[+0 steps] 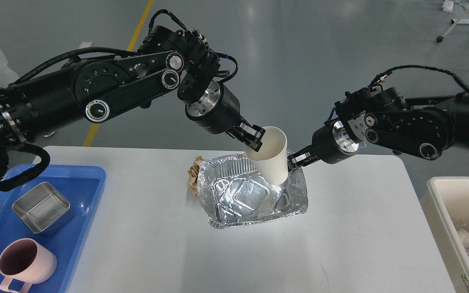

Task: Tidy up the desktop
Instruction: 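Lift the paper cup with the left gripper and lower it into the foil tray, then release the cup and withdraw the left gripper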

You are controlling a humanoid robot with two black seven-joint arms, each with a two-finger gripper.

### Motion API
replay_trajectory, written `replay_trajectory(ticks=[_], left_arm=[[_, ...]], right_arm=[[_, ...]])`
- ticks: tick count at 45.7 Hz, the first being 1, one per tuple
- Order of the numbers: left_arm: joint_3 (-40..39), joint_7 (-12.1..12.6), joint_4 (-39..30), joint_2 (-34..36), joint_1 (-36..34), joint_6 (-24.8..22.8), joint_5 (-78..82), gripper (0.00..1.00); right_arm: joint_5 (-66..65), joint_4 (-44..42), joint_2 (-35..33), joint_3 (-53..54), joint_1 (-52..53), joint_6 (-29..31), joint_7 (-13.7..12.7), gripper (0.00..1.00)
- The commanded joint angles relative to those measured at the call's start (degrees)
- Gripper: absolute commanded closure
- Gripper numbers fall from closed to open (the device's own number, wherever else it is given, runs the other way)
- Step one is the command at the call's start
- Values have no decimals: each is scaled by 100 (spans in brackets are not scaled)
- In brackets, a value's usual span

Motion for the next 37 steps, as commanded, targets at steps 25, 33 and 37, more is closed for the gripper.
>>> replay_trajectory(ticks=[25, 33, 37], left_arm=[[80, 161, 8, -106, 73, 121, 52, 47], [44, 100, 52, 210, 99, 508, -71, 41], [-87, 82, 78, 395, 204, 657, -159, 40]], right_arm=[[15, -1, -10, -1, 63, 64, 7, 100], [15, -1, -19, -1, 63, 64, -1, 100], [24, -1, -28, 8, 63, 64, 7, 100]])
